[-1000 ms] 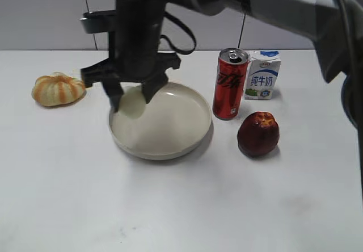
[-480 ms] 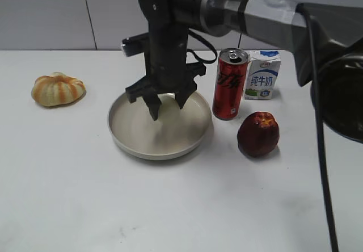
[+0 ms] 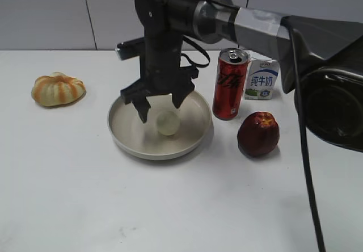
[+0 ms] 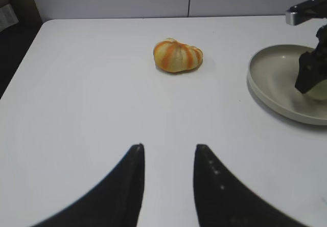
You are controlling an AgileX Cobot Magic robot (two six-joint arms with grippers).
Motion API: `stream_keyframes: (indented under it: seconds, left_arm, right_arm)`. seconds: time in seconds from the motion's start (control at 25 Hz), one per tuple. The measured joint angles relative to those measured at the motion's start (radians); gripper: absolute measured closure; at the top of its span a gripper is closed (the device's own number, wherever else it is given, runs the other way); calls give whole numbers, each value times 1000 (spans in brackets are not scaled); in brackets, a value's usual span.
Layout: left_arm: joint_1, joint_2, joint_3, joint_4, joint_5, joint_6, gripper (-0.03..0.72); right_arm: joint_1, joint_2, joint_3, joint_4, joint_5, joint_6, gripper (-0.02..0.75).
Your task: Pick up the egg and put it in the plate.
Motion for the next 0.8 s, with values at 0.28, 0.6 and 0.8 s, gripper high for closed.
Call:
stream_keyframes:
  seconds: [0.28, 0.6, 0.8]
  left_arm:
    - [0, 0, 0, 0, 0, 0, 448]
    - [0, 0, 0, 0, 0, 0, 448]
    - [0, 0, 0, 0, 0, 0, 448]
  right_arm:
    - [-10, -117, -189, -133, 0, -8, 106]
    - [-255, -328, -185, -178, 1, -11, 125]
    - [-473, -446, -173, -170, 1, -12, 139]
